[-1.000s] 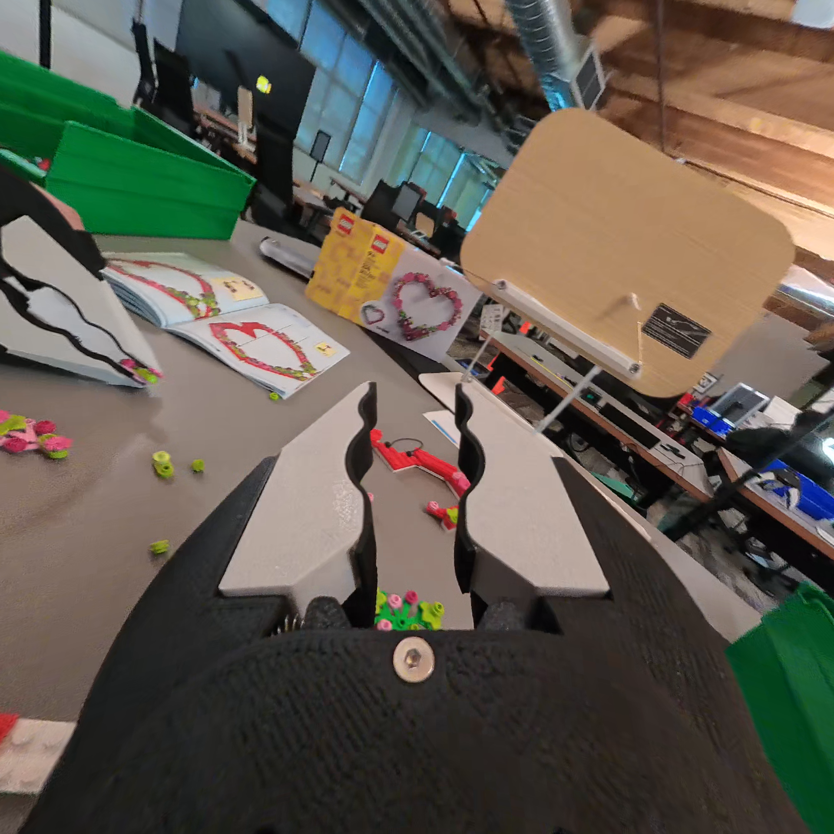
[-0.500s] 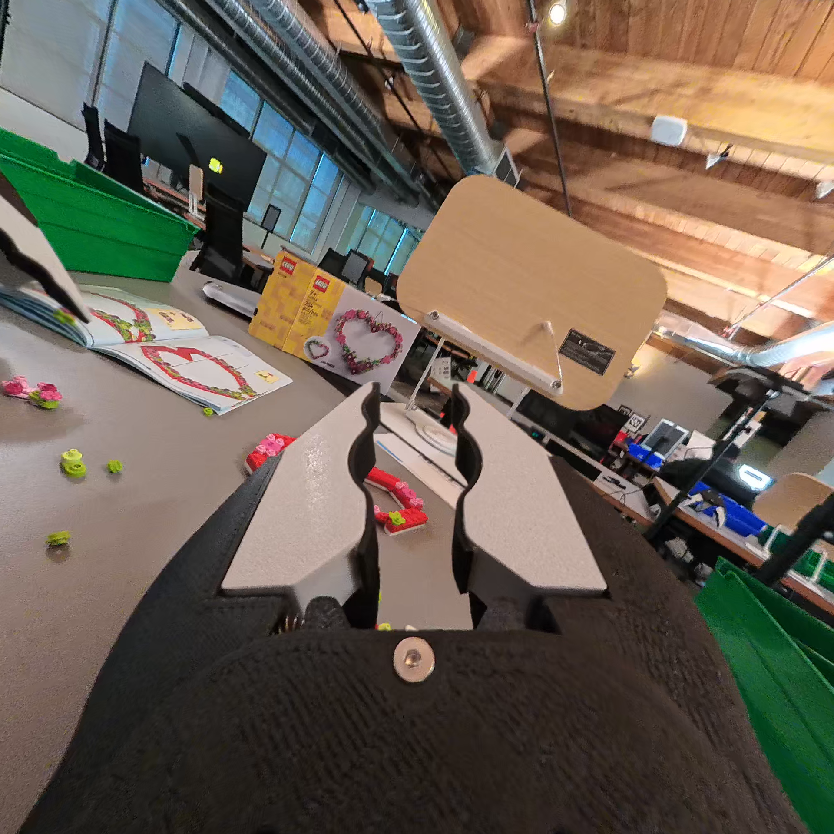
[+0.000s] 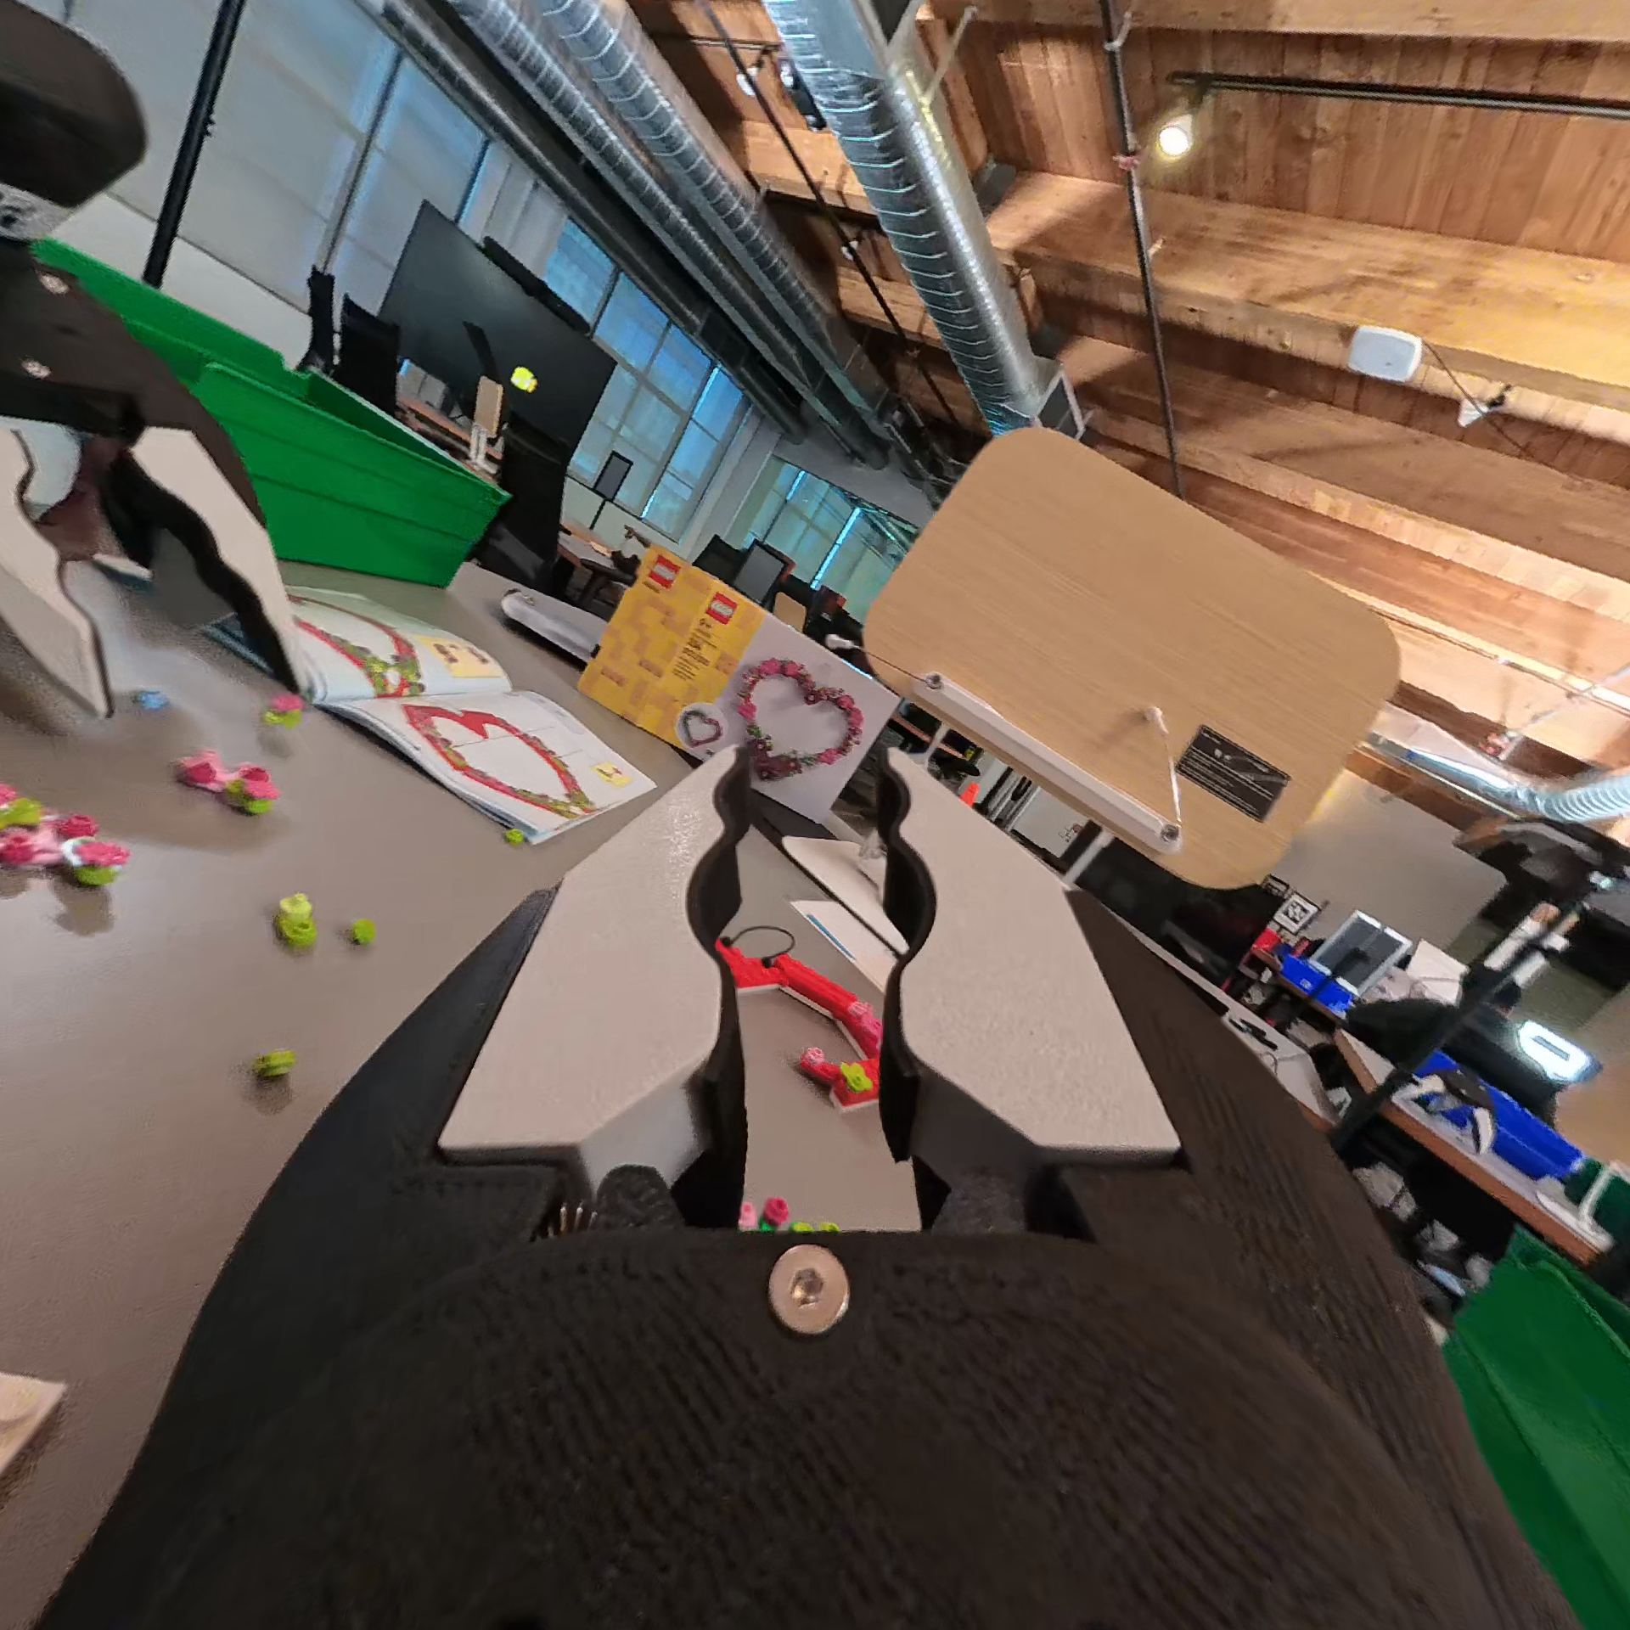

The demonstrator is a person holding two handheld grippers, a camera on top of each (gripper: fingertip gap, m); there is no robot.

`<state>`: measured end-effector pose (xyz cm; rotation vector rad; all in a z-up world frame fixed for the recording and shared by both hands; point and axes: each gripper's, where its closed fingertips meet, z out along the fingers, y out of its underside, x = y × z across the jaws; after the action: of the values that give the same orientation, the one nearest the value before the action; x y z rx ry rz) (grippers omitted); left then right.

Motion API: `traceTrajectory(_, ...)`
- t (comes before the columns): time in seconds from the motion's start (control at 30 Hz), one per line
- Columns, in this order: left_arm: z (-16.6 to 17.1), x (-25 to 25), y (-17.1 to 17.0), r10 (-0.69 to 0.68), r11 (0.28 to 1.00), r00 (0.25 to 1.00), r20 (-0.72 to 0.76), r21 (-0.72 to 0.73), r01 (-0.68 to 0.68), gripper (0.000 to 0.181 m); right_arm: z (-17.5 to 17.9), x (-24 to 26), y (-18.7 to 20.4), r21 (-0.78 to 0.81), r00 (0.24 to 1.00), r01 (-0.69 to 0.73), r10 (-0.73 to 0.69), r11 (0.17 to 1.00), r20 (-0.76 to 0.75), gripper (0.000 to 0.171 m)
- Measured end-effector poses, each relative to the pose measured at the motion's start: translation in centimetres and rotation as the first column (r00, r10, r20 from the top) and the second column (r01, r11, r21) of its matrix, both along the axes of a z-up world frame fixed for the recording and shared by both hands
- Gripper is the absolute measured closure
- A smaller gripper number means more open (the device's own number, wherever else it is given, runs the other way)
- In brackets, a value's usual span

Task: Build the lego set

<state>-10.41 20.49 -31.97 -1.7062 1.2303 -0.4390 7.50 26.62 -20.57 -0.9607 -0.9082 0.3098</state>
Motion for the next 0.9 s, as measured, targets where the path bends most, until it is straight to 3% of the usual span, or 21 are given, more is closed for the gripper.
traceTrajectory(0.2, 0.1, 0.1, -0.1, -0.012, 1.000, 1.000, -0.010, 0.027, 0.012, 0.128, -1.0, -2.2, -1.6, 0.067, 0.993, -0.028, 0.020, 0.997, 0.114, 0.147)
traceTrajectory(0.3, 1.8, -0.7, 0.8, 0.042, 0.991, 0.999, 0.031, 0.130, -0.045, 0.128, -1.2, -2.6, -1.9, 0.067, 0.991, -0.041, 0.032, 0.997, 0.128, 0.148)
traceTrajectory(0.47, 8.0, -3.8, 2.3, 0.182, 0.867, 0.948, 0.261, 0.411, -0.280, 0.135, -1.6, -2.6, -1.8, 0.063, 0.989, -0.041, 0.032, 0.997, 0.143, 0.150)
traceTrajectory(0.57, 10.6, -5.8, 2.2, 0.218, 0.777, 0.902, 0.373, 0.493, -0.391, 0.138, -1.6, -2.4, -1.8, 0.059, 0.990, -0.036, 0.027, 0.998, 0.139, 0.150)
traceTrajectory(0.77, 12.4, -7.3, 1.7, 0.242, 0.671, 0.864, 0.442, 0.567, -0.478, 0.140, -1.7, -2.2, -1.7, 0.063, 0.989, -0.021, 0.011, 0.998, 0.148, 0.152)
traceTrajectory(0.9, 12.3, -7.7, 1.9, 0.264, 0.643, 0.861, 0.434, 0.586, -0.493, 0.143, -1.7, -2.0, -1.6, 0.060, 0.990, -0.014, 0.005, 0.998, 0.140, 0.153)
